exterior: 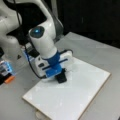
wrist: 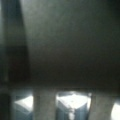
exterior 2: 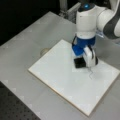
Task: Erasing curve lines
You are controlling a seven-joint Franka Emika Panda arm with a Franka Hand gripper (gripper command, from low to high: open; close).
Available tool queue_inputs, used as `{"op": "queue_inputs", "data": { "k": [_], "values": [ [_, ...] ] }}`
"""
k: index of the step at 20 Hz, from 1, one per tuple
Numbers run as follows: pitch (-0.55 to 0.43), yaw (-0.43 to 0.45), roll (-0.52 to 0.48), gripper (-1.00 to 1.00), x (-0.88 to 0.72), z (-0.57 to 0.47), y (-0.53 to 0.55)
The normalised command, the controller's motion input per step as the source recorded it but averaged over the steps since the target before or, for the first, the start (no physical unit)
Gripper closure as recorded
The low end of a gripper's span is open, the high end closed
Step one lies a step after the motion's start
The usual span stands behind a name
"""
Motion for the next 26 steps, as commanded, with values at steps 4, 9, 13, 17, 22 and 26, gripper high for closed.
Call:
{"op": "queue_inputs", "data": {
  "k": [4,9,13,17,22,26],
  "values": [
    [-0.161,-0.164,0.071,1.00,-0.18,-0.38,0.30],
    [-0.167,-0.192,0.073,1.00,-0.16,-0.42,0.30],
    [-0.168,-0.220,0.075,1.00,-0.14,-0.43,0.31],
    [-0.166,-0.238,0.078,1.00,-0.12,-0.45,0.32],
    [-0.173,-0.239,0.074,1.00,-0.07,-0.49,0.32],
    [-0.158,-0.226,0.065,1.00,-0.05,-0.52,0.28]
  ]
}}
